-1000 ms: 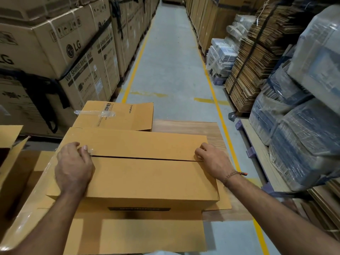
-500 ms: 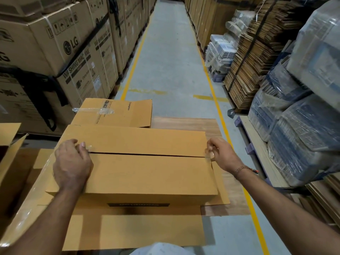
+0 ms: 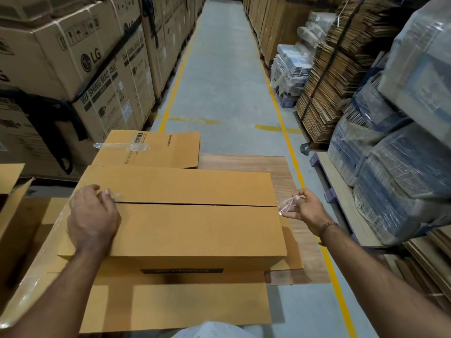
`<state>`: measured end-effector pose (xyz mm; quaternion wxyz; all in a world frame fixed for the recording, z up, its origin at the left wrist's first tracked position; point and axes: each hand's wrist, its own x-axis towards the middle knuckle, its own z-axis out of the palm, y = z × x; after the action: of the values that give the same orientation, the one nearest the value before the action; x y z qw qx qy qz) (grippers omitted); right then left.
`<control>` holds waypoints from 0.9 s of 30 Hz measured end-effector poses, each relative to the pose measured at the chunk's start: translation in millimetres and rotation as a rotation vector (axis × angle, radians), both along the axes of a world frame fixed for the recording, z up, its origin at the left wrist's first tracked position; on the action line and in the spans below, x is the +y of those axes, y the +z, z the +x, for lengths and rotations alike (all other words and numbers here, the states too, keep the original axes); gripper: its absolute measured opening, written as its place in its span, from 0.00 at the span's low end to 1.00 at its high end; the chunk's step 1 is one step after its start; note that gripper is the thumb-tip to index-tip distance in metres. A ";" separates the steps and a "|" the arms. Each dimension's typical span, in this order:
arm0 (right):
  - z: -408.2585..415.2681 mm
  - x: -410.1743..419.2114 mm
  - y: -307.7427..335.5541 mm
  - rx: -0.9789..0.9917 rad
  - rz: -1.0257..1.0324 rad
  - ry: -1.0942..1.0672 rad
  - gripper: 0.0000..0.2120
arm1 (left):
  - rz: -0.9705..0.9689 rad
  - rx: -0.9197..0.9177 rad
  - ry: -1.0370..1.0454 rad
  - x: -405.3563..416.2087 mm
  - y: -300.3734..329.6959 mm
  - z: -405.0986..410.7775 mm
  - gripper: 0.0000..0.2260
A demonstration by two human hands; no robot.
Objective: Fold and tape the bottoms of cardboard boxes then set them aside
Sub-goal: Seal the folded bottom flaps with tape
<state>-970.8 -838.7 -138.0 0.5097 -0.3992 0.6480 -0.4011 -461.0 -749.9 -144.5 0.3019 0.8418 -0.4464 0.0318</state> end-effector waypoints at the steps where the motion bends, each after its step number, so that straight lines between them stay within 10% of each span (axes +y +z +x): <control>1: -0.9 -0.5 -2.1 -0.025 0.025 -0.017 0.08 | -0.002 -0.001 0.000 0.0 -0.1 -0.1 0.16; 11: -10.8 -0.7 16.3 -0.007 0.218 -0.029 0.24 | -0.010 0.000 -0.006 -1.1 -5.1 3.2 0.15; 27: 3.5 -3.5 -0.1 0.009 0.286 -0.085 0.11 | -0.011 0.020 -0.012 0.4 0.7 4.0 0.08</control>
<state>-967.3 -842.1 -138.1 0.5409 -0.2969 0.7171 -0.3241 -457.0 -749.4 -143.8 0.3111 0.8376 -0.4484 0.0240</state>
